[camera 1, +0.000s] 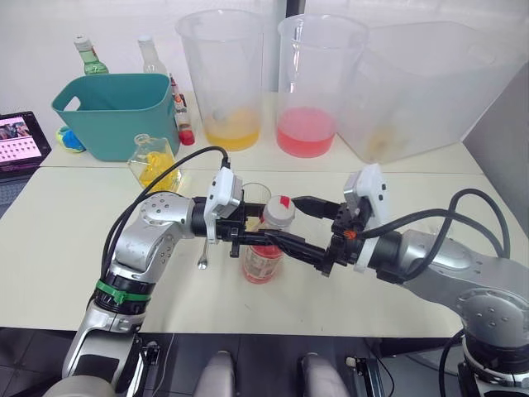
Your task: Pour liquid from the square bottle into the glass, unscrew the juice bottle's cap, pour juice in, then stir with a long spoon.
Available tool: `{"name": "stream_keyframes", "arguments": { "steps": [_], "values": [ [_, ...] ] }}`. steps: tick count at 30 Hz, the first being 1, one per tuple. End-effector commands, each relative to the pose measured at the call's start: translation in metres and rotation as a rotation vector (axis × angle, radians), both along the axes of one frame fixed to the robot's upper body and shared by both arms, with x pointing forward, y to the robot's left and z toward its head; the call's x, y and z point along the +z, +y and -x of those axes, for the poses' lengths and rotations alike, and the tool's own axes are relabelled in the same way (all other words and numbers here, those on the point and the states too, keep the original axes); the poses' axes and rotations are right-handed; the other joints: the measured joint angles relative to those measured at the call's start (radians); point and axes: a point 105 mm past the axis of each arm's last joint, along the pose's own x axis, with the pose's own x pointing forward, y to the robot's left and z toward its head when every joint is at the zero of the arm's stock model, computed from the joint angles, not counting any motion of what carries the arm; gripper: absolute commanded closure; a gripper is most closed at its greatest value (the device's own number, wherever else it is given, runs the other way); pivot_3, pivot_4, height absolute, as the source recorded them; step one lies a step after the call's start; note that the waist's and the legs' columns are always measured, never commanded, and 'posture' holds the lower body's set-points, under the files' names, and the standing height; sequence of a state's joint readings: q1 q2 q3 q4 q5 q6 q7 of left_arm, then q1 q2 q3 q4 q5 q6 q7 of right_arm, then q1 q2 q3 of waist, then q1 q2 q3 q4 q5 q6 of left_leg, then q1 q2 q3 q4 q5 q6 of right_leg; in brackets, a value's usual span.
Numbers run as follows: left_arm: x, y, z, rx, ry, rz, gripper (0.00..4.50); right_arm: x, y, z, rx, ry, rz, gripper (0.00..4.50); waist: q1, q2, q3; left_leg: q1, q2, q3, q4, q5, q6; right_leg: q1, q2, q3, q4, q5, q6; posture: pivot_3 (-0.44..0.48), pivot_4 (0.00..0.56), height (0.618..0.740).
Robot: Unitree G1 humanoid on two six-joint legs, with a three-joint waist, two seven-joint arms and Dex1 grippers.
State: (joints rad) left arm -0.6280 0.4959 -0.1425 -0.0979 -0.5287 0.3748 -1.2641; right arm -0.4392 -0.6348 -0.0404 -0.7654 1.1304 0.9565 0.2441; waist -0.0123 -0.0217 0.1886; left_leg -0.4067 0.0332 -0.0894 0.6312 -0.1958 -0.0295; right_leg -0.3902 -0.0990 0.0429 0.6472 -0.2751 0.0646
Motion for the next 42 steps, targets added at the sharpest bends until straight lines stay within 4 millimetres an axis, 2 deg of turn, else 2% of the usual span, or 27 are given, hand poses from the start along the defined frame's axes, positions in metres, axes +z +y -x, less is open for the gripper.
{"name": "stream_keyframes", "arguments": {
  "steps": [1, 12, 15, 20, 21, 26, 28, 32, 37, 39, 42],
  "values": [
    [-0.003, -0.005, -0.001, -0.004, 0.027, -0.010, 2.98, 0.009, 0.004, 0.003, 0.009, -0.085, -0.013, 0.07, 0.000, 0.000, 0.000, 0.000, 0.000, 0.000, 0.000, 0.000, 0.000, 0.000, 0.000, 0.000, 0.000, 0.000, 0.000, 0.000, 0.150, 0.740],
    [-0.005, -0.006, -0.004, 0.015, 0.044, -0.033, 2.98, 0.021, 0.002, -0.010, -0.035, -0.156, -0.021, 0.07, 0.000, 0.000, 0.000, 0.000, 0.000, 0.000, 0.000, 0.000, 0.000, 0.000, 0.000, 0.000, 0.000, 0.000, 0.000, 0.000, 0.150, 0.740],
    [-0.005, -0.006, -0.005, 0.017, 0.049, -0.037, 2.98, 0.021, 0.003, -0.011, -0.031, -0.159, -0.010, 0.87, 0.000, 0.000, 0.000, 0.000, 0.000, 0.000, 0.000, 0.000, 0.000, 0.000, 0.000, 0.000, 0.000, 0.000, 0.000, 0.000, 0.150, 0.740],
    [-0.006, -0.006, -0.005, 0.022, 0.050, -0.042, 2.98, 0.022, 0.005, -0.009, -0.016, -0.159, -0.022, 2.59, 0.000, 0.000, 0.000, 0.000, 0.000, 0.000, 0.000, 0.000, 0.000, 0.000, 0.000, 0.000, 0.000, 0.000, 0.000, 0.000, 0.150, 0.740],
    [-0.006, -0.006, -0.005, 0.024, 0.050, -0.043, 2.98, 0.022, 0.005, -0.009, -0.009, -0.155, -0.021, 2.81, 0.000, 0.000, 0.000, 0.000, 0.000, 0.000, 0.000, 0.000, 0.000, 0.000, 0.000, 0.000, 0.000, 0.000, 0.000, 0.000, 0.150, 0.740],
    [-0.007, -0.002, -0.006, 0.046, 0.045, -0.051, 2.98, 0.018, 0.013, -0.004, 0.109, -0.156, 0.035, 2.81, -0.001, 0.000, 0.000, 0.000, 0.000, 0.000, 0.000, 0.000, 0.000, 0.000, 0.000, 0.000, 0.000, 0.000, 0.000, 0.000, 0.150, 0.740],
    [-0.007, 0.002, -0.006, 0.054, 0.048, -0.049, 2.98, 0.012, 0.018, 0.002, 0.227, -0.164, 0.121, 2.81, -0.002, 0.000, 0.000, 0.000, 0.000, 0.000, 0.000, 0.000, 0.000, 0.000, 0.000, 0.000, 0.000, 0.000, 0.000, 0.000, 0.150, 0.740],
    [-0.011, 0.012, -0.006, 0.078, 0.051, -0.067, 2.98, 0.007, 0.026, -0.006, 0.489, -0.194, 0.247, 2.81, -0.007, 0.000, 0.000, 0.002, 0.000, 0.000, 0.000, 0.000, 0.000, 0.001, 0.000, 0.000, 0.000, 0.000, 0.000, 0.000, 0.150, 0.740],
    [-0.011, 0.016, -0.005, 0.093, 0.045, -0.084, 2.98, 0.011, 0.033, -0.012, 0.740, -0.259, 0.367, 2.81, -0.008, 0.000, 0.000, 0.002, 0.001, 0.000, 0.001, 0.000, 0.000, 0.001, 0.001, 0.000, 0.000, 0.000, 0.000, 0.000, 0.150, 0.740],
    [-0.012, 0.020, -0.002, 0.109, 0.045, -0.088, 2.98, 0.022, 0.038, -0.014, 0.864, -0.337, 0.397, 2.81, -0.009, 0.000, 0.000, 0.002, 0.001, 0.000, 0.001, 0.000, 0.000, 0.001, 0.001, 0.000, 0.000, 0.000, 0.000, 0.000, 0.150, 0.740],
    [-0.014, 0.024, 0.002, 0.124, 0.041, -0.094, 2.98, 0.027, 0.035, -0.025, 0.933, -0.366, 0.457, 2.81, -0.016, 0.000, 0.000, 0.002, 0.001, 0.000, 0.000, 0.000, 0.000, 0.000, 0.001, 0.000, 0.001, 0.000, 0.000, 0.000, 0.150, 0.740]
  ]
}}
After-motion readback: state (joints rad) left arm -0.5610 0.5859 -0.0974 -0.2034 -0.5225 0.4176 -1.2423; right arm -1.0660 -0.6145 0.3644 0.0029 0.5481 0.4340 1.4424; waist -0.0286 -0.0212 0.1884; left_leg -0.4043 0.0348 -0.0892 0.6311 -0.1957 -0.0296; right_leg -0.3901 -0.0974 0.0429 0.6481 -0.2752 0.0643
